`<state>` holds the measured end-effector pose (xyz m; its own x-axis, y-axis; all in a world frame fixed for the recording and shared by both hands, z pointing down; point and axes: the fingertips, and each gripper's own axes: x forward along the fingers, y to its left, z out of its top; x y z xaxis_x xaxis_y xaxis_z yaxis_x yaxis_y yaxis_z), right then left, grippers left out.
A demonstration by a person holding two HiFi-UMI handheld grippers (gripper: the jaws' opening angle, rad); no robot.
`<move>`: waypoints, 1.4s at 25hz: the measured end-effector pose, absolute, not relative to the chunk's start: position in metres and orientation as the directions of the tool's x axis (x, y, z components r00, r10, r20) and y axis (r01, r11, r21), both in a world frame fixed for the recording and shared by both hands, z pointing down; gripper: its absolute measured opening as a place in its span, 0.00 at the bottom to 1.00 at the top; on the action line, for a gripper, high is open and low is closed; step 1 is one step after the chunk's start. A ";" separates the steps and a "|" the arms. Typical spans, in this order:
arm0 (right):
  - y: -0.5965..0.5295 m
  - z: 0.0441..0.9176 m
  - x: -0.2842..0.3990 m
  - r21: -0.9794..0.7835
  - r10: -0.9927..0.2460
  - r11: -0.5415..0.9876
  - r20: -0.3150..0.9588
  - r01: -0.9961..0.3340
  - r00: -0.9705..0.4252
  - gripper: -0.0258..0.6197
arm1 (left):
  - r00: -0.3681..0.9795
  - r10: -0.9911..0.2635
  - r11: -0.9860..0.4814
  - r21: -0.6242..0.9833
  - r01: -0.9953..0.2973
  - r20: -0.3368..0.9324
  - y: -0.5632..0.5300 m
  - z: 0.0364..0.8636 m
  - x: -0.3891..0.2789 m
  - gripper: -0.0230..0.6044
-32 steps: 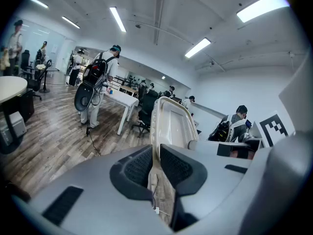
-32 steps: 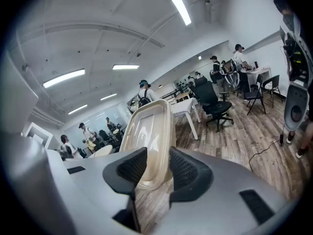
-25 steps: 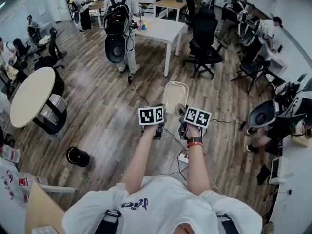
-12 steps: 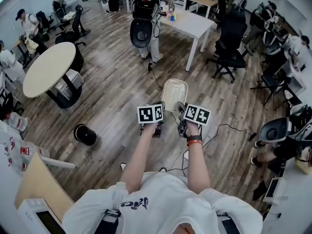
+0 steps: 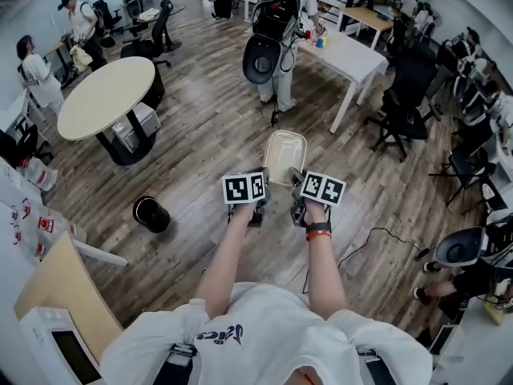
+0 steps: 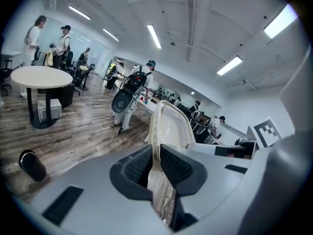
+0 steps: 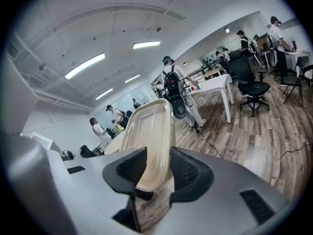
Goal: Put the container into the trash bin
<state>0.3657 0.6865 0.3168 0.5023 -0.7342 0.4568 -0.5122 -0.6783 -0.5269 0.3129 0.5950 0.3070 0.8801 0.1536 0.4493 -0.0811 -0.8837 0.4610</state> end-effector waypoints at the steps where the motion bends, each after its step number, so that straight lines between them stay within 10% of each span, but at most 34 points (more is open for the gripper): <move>1: 0.678 0.316 0.365 -0.529 -0.739 -0.673 0.455 -0.517 0.497 0.29 | 0.882 0.148 -0.883 0.461 -0.085 0.447 0.587 0.306 0.311 0.14; 35: 0.246 0.325 0.186 -0.545 -0.874 -0.281 0.486 -0.790 -0.024 0.30 | 0.828 -0.392 -0.625 0.544 -0.559 0.401 0.197 0.312 0.092 0.14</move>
<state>0.1865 0.2461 0.3248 -0.0243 -0.8736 0.4860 -0.7895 -0.2814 -0.5454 0.0917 0.1968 0.3118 0.8281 -0.3923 0.4005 -0.5594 -0.6250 0.5444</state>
